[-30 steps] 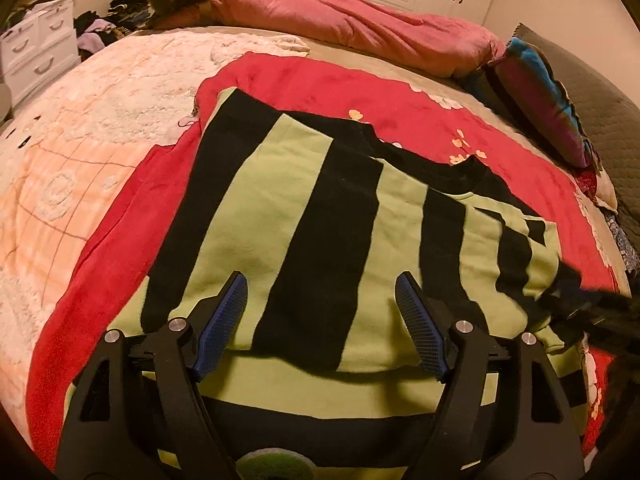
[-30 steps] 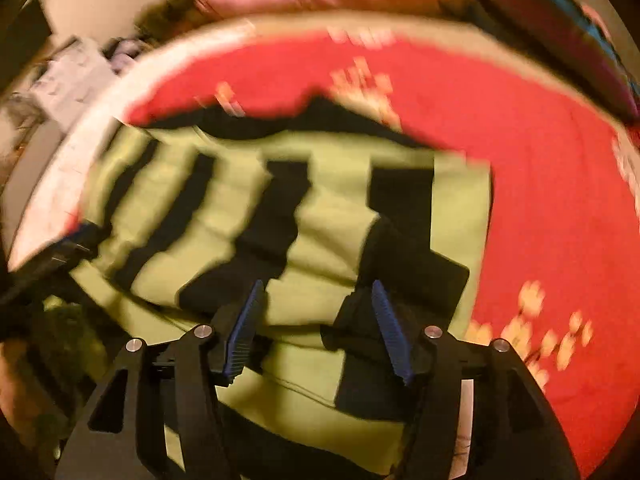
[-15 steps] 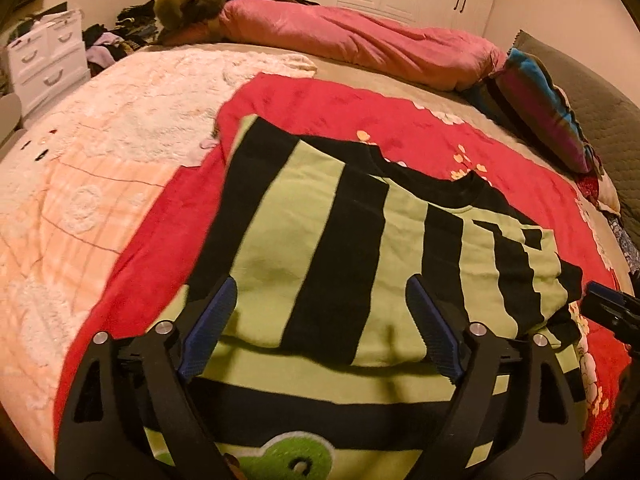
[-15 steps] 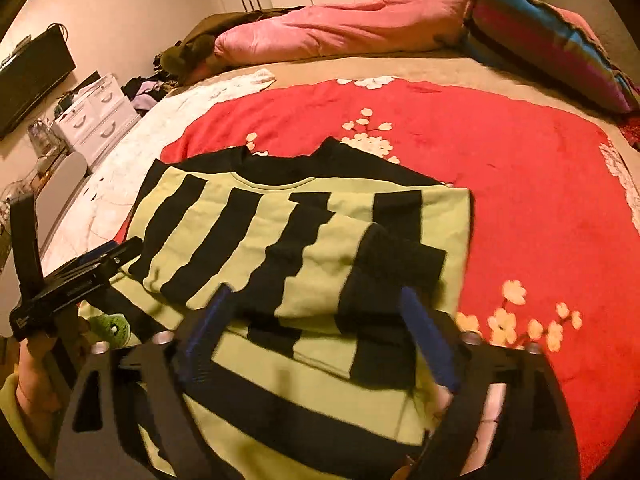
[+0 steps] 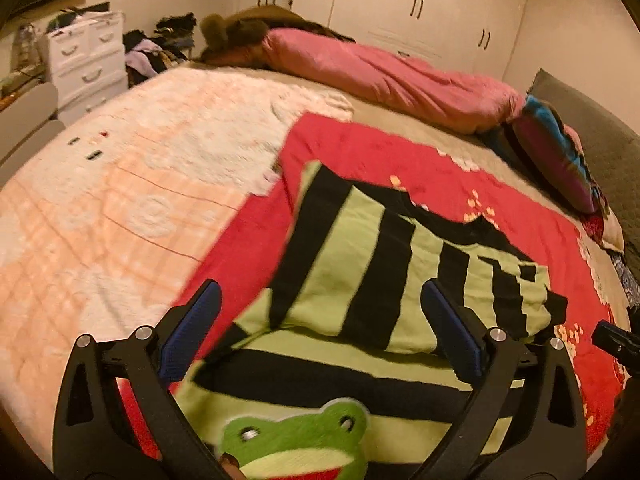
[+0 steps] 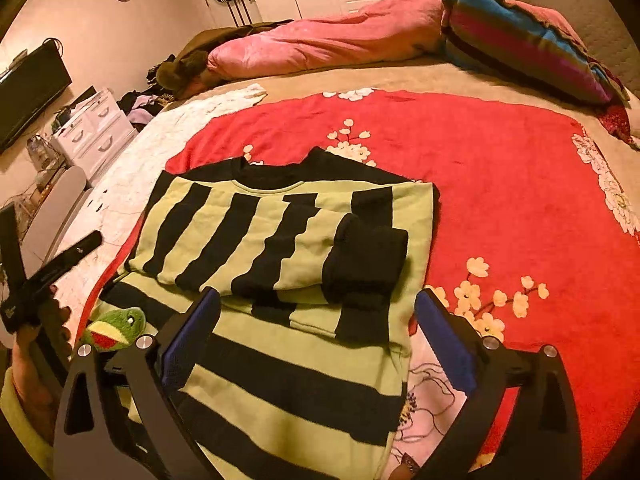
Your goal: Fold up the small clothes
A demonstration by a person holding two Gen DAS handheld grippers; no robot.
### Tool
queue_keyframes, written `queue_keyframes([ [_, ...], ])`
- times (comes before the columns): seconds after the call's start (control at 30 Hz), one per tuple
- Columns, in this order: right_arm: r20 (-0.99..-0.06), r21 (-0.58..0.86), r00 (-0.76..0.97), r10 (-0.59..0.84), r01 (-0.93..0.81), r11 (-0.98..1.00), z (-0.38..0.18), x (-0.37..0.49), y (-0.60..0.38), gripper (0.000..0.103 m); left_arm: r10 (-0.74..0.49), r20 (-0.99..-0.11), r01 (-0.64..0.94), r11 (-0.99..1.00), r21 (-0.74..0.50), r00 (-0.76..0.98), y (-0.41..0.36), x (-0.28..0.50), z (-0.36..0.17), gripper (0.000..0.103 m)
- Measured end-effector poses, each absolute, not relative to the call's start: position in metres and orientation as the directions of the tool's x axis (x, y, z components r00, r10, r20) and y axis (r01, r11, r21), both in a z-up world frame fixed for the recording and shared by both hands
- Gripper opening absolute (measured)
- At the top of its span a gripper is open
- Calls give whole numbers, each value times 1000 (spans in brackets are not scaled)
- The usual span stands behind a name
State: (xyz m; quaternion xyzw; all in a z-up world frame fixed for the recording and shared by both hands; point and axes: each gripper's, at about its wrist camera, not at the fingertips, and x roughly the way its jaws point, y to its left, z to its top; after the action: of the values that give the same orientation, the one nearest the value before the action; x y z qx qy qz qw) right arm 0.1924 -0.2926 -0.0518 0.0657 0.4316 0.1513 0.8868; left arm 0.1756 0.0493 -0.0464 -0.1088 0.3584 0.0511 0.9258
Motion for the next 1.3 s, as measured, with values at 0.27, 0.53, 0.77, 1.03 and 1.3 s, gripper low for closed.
queue_keyframes([
  [0.27, -726, 263, 597, 342, -219, 940, -38, 175, -299, 98, 18, -673, -174, 971, -166, 740, 71, 150, -24, 93],
  [0.53, -712, 250, 610, 347, -241, 938, -24, 157, -298, 98, 50, -683, -202, 969, -144, 729, 94, 128, -10, 93],
  [0.77, -707, 254, 609, 359, -255, 933, -17, 144, -295, 98, 71, -684, -235, 960, -150, 726, 113, 109, -2, 93],
  [1.03, -707, 247, 603, 369, -279, 928, -11, 126, -290, 98, 68, -708, -242, 959, -148, 703, 128, 86, -2, 93],
  [1.3, -732, 238, 567, 378, -308, 921, -15, 102, -285, 98, 60, -734, -232, 963, -135, 677, 131, 67, -5, 93],
])
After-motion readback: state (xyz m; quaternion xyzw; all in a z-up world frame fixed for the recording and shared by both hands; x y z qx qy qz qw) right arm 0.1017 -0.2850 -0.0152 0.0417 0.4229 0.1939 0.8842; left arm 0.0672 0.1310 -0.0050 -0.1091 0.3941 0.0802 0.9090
